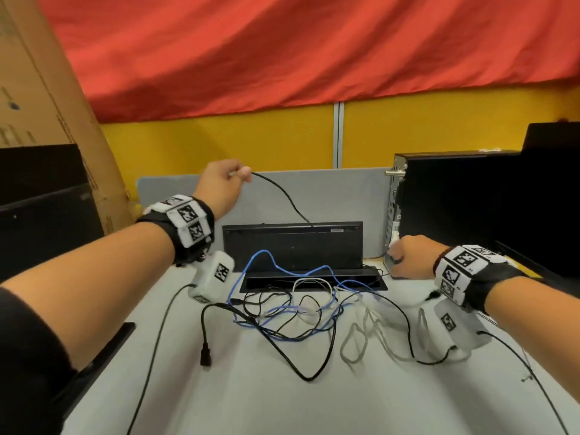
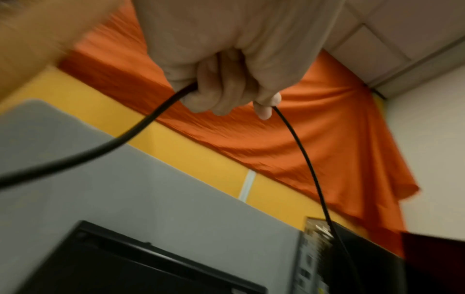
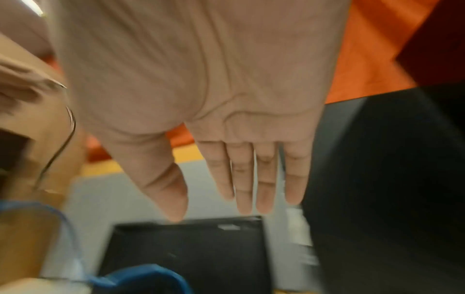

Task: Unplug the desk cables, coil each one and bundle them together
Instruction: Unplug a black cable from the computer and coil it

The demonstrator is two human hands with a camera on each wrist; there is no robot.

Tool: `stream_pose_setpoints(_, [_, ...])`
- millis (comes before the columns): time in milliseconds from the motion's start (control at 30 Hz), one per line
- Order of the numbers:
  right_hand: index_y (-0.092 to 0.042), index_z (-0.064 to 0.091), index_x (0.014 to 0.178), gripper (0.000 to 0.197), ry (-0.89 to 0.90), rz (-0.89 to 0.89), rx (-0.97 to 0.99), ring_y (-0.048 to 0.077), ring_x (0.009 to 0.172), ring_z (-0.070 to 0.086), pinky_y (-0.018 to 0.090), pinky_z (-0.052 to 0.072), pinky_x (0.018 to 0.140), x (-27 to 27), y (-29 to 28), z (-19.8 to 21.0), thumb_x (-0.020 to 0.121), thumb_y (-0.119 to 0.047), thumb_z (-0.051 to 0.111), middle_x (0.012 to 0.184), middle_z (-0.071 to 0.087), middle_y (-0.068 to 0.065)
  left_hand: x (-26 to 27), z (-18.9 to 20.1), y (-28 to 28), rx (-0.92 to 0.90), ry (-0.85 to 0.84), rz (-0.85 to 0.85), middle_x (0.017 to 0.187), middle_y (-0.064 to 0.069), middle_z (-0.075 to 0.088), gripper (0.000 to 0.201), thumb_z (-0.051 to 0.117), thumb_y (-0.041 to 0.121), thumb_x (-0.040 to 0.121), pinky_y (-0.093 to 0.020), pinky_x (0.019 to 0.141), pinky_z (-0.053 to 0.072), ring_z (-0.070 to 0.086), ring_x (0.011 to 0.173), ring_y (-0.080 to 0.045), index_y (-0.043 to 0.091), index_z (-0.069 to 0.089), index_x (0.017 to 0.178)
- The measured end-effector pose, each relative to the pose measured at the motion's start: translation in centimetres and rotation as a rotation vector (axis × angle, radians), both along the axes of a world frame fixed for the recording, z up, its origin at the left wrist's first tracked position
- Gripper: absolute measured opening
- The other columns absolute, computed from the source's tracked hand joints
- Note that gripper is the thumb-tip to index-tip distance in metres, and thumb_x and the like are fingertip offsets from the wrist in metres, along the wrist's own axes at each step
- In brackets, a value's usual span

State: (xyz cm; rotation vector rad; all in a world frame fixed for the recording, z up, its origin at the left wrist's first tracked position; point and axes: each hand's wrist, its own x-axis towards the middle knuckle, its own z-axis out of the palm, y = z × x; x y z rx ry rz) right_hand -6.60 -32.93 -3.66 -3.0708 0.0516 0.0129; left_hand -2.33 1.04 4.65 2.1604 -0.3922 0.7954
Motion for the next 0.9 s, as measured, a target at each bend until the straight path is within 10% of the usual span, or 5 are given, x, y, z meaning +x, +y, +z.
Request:
stream_pose_setpoints(167, [-0.015, 0.038, 0.145, 0.059, -0.162, 0.342, 0.647, 0.018, 0.126, 0.051, 0.026, 0.038, 0.102, -1.2, 8.2, 3.9, 0.091, -0.011, 0.060, 0.135, 0.055, 0.003, -1.2, -1.3, -6.2, 0.113, 0.031, -0.228, 0.056, 0.006, 0.047, 0.024, 0.052, 0.021, 0.099, -0.019, 0.050, 0.031, 0.037, 0.047, 0.000, 0.014, 0.065, 0.079])
stream_pose_setpoints(367, [0.002, 0.052, 0.122, 0.033, 0.002, 0.213, 1.512, 0.023, 0.053, 0.047, 0.040, 0.052, 0.063, -2.4, 11.6, 7.7, 0.094, 0.000, 0.034, 0.072, 0.057, 0.016, -1.2, -1.3, -8.2, 0.130, 0.061, -0.292, 0.075, -0.008, 0.068, 0.024, 0.054, 0.024, 0.098, -0.034, 0.064, 0.045, 0.057, 0.064, -0.016, 0.012, 0.071, 0.087])
stream_pose_setpoints(567, [0.003, 0.062, 0.103, 0.021, 0.006, 0.108, 1.315, 0.010, 0.047, 0.028, 0.021, 0.027, 0.040, -2.0, 9.0, 8.1, 0.099, -0.013, 0.050, 0.064, 0.039, 0.003, -1.4, -1.6, -7.1, 0.184, 0.144, -0.368, 0.043, 0.011, 0.042, 0.027, 0.055, 0.028, 0.098, -0.015, 0.041, 0.025, 0.031, 0.037, -0.004, 0.011, 0.072, 0.086])
stream_pose_setpoints(733, [-0.019, 0.075, 0.077, 0.022, -0.429, 0.156, 0.684, 0.002, 0.033, 0.042, 0.017, 0.031, 0.041, -1.6, 5.5, 7.9, 0.085, -0.039, 0.070, 0.038, 0.050, -0.013, -0.9, -1.2, -6.0, 0.251, 0.209, -0.357, 0.043, 0.012, 0.036, 0.028, 0.056, 0.029, 0.097, -0.013, 0.040, 0.026, 0.031, 0.036, -0.003, 0.016, 0.071, 0.077])
stream_pose_setpoints(900, [-0.023, 0.073, 0.077, 0.020, -0.631, 0.078, 0.303, 0.010, 0.066, 0.060, 0.019, 0.039, 0.055, -1.2, 1.9, 8.0, 0.087, -0.039, 0.066, 0.072, 0.066, -0.003, 0.0, -1.1, -4.5, 0.331, 0.226, -0.285, 0.049, 0.005, 0.038, 0.028, 0.056, 0.030, 0.097, -0.022, 0.047, 0.029, 0.032, 0.042, -0.006, 0.020, 0.069, 0.075])
